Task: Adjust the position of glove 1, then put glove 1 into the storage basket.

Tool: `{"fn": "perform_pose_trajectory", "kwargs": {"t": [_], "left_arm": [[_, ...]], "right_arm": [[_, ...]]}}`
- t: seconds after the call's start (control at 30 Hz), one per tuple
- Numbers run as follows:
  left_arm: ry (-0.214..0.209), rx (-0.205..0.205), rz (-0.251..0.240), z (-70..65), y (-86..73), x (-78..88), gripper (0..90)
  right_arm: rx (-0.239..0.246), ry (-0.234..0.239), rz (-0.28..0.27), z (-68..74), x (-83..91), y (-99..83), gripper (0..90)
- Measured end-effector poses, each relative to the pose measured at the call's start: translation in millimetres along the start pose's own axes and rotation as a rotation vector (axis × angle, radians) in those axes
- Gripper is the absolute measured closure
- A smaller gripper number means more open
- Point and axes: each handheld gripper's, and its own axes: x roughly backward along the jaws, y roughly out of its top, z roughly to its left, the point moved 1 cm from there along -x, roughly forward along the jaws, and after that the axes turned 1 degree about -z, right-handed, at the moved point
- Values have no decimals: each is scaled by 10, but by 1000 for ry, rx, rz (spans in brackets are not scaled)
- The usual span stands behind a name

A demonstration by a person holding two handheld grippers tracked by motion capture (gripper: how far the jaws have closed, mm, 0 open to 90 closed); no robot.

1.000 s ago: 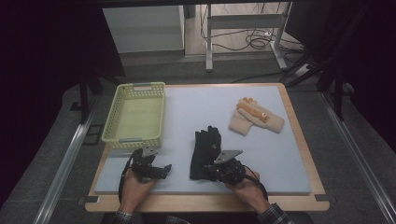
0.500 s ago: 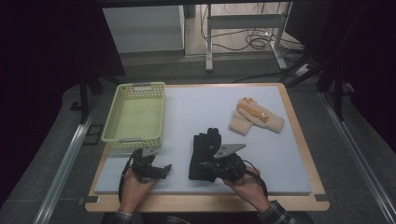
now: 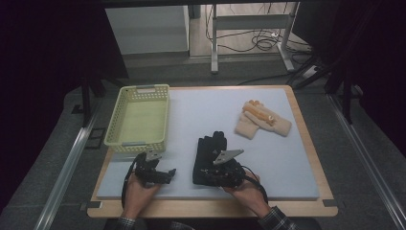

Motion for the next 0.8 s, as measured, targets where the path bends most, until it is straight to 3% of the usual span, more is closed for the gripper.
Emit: {"fn": "perform_pose_trajectory", "kwargs": {"t": [0.1,0.23,0.37,0.57,0.8], "left_arm": [[-1,1,0,-1,0,-1,21],[0,0,1,0,0,0,21],[0,5,-3,-3,0,-2,21],[1,4,-3,-4,0,-2,21],[1,5,-4,-4,1,-3,21]], "right_arm": [[6,-9,-39,-26,123,59,661],[8,-35,-63,-112,257,67,653],[-4,-65,-55,-259,317,-52,703],[-32,-65,-44,-410,331,-252,855],[-20,-23,-21,-385,280,-382,882]]}}
